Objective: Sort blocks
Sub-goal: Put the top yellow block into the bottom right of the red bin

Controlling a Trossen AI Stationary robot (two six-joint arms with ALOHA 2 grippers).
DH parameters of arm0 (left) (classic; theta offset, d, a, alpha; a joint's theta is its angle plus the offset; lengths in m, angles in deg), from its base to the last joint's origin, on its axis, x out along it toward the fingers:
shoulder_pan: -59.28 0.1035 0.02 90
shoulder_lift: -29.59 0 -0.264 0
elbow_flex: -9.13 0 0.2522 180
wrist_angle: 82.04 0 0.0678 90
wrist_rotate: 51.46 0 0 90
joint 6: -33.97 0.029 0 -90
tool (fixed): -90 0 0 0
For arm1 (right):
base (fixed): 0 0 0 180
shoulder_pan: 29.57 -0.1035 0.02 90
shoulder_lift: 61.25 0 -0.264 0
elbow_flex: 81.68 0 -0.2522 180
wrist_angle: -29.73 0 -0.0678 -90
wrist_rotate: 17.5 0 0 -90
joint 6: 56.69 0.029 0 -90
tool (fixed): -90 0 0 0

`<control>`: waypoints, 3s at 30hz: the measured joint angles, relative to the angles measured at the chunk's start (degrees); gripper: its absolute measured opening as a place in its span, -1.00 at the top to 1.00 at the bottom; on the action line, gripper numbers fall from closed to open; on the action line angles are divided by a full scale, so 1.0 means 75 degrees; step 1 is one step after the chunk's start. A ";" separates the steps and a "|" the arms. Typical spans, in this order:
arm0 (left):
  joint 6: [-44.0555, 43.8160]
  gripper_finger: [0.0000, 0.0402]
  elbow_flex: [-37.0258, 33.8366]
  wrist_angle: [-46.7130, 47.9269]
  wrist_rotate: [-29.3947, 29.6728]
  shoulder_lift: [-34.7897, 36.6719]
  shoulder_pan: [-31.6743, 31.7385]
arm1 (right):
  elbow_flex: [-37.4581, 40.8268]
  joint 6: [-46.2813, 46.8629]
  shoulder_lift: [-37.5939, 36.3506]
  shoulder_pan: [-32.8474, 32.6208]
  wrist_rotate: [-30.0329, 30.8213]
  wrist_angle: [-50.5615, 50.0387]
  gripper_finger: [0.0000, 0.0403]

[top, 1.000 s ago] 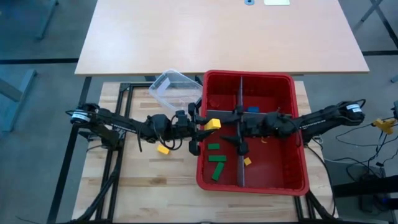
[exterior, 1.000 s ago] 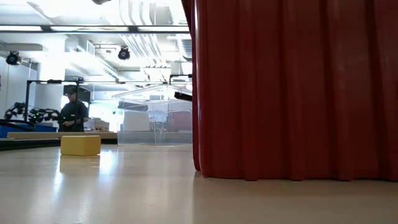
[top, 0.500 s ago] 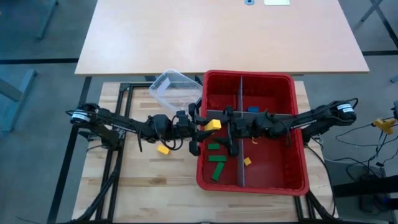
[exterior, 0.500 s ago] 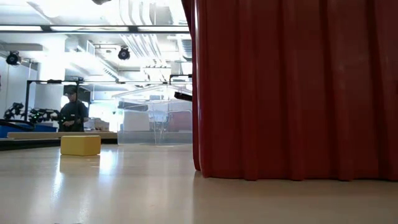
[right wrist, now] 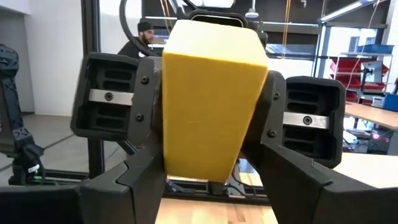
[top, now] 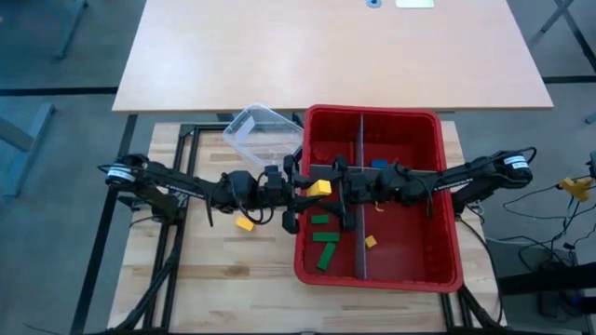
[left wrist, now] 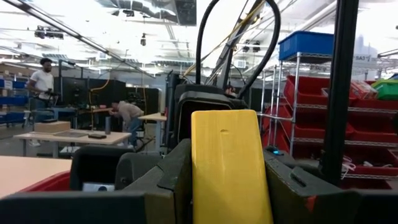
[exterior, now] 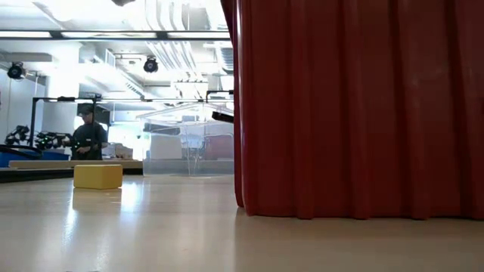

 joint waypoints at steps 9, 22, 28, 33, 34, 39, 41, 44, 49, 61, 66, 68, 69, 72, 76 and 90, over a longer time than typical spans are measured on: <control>-0.0251 0.45 0.0006 -0.0466 -0.0002 -0.0429 0.0003 | 0.0006 -0.0005 -0.0031 0.0039 -0.0044 -0.0047 0.26; -0.0291 0.13 -0.0003 -0.0474 0.0186 -0.0495 0.0003 | 0.0006 -0.0187 -0.0357 0.0074 0.0176 -0.0939 0.44; -0.0269 -0.28 -0.0006 -0.0440 0.0187 -0.0510 0.0000 | -0.0003 -0.0212 -0.0527 0.0077 0.0484 -0.1467 0.44; -0.0261 -0.37 -0.0006 -0.0414 0.0187 -0.0510 0.0003 | -0.0009 -0.0222 -0.0654 0.0077 0.0565 -0.1758 0.44; -0.0260 -0.38 -0.0008 -0.0411 0.0185 -0.0510 0.0003 | -0.0013 -0.0229 -0.0694 0.0077 0.0569 -0.1848 0.44; -0.0145 -0.37 -0.0013 -0.0322 0.0194 -0.0507 0.0003 | -0.0023 -0.0293 -0.0999 0.0075 0.0804 -0.2529 0.44; -0.0068 -0.37 -0.0023 -0.0242 0.0209 -0.0475 0.0003 | -0.0029 -0.0308 -0.1168 0.0074 0.0857 -0.2848 0.44; -0.0036 -0.37 -0.0034 -0.0163 0.0222 -0.0414 0.0002 | -0.0038 -0.0301 -0.1490 0.0074 0.0913 -0.3336 0.44; 0.0131 -0.38 -0.0038 0.0035 0.0195 -0.0239 -0.0003 | -0.0055 -0.0234 -0.2091 0.0076 0.1084 -0.4076 0.44; 0.0225 -0.37 -0.0038 0.0582 0.0128 -0.0035 -0.0067 | -0.0047 0.0858 -0.4236 0.0071 0.1996 -0.7838 0.44; 0.0270 -0.37 -0.0035 0.0761 0.0174 -0.0035 -0.0047 | -0.0028 0.1802 -0.4959 -0.0367 0.1941 -0.9390 0.44; 0.0273 -0.37 -0.0035 0.0791 0.0170 -0.0032 -0.0050 | 0.0017 0.2129 -0.5168 -0.0645 0.1949 -0.9741 0.44; 0.0273 -0.37 -0.0035 0.0799 0.0170 -0.0032 -0.0052 | 0.0058 0.2270 -0.5259 -0.0783 0.1971 -0.9869 0.44; 0.0272 -0.37 -0.0041 0.0825 0.0177 -0.0029 -0.0047 | 0.0271 0.2687 -0.5477 -0.1211 0.2252 -1.0123 0.44; 0.0270 -0.37 -0.0044 0.0842 0.0184 -0.0029 -0.0047 | 0.0696 0.3174 -0.5639 -0.1725 0.2895 -1.0341 0.44; 0.0183 -0.37 -0.0052 0.1118 0.0187 -0.0029 -0.0047 | 0.2015 0.4223 -0.5963 -0.2243 0.3812 -1.0229 0.17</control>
